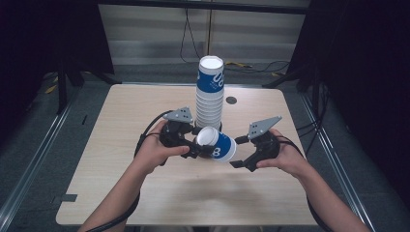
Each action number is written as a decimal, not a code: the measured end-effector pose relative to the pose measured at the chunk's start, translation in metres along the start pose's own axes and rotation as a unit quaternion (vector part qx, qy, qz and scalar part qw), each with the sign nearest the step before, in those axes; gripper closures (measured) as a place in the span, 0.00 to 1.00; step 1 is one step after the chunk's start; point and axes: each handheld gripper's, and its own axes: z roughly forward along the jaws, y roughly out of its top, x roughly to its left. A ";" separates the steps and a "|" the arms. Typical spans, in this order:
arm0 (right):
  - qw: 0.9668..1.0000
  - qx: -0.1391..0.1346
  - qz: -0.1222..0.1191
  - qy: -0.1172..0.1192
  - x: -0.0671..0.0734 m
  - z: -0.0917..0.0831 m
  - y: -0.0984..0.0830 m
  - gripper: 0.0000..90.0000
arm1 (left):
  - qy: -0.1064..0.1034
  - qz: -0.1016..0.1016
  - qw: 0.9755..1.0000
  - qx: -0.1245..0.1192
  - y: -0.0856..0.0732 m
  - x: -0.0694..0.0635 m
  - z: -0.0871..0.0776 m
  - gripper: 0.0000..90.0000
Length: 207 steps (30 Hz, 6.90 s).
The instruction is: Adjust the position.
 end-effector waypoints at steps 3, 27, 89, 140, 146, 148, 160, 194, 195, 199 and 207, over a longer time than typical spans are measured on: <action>1.000 -0.003 -0.001 0.000 0.000 0.002 -0.001 0.15 | -0.001 -0.002 1.000 0.002 0.000 0.000 0.000 0.32; 0.999 -0.023 -0.009 0.021 0.006 0.017 0.005 0.13 | -0.020 -0.012 1.000 0.005 -0.007 -0.001 0.010 0.32; 0.985 0.150 -0.088 -0.009 0.008 0.014 0.016 0.22 | 0.016 0.088 0.982 0.165 -0.005 -0.009 0.020 0.22; 0.967 0.211 -0.140 -0.016 0.019 0.029 0.036 0.22 | 0.010 0.097 0.960 0.262 0.001 -0.016 0.051 0.28; 0.967 0.211 -0.139 -0.016 0.021 0.029 0.037 0.22 | 0.006 0.096 0.959 0.267 0.000 -0.013 0.053 0.30; 0.967 0.211 -0.144 -0.017 0.021 0.030 0.037 0.22 | 0.008 0.089 0.960 0.265 -0.002 -0.014 0.054 0.30; 0.967 0.207 -0.148 -0.017 0.021 0.029 0.039 0.21 | -0.001 0.084 0.963 0.258 -0.003 -0.012 0.054 0.31; 0.976 0.170 -0.135 -0.005 0.020 0.027 0.033 0.17 | -0.013 0.075 0.970 0.233 -0.013 -0.009 0.045 0.33; 0.978 0.166 -0.126 -0.003 0.020 0.026 0.032 0.17 | -0.014 0.073 0.970 0.230 -0.013 -0.009 0.043 0.33; 0.982 0.150 -0.110 -0.014 0.016 0.024 0.024 0.16 | -0.016 0.063 0.975 0.211 -0.015 -0.005 0.037 0.33; 0.992 0.093 -0.080 -0.003 0.011 0.017 0.011 0.15 | -0.018 0.050 0.983 0.177 -0.018 0.001 0.025 0.33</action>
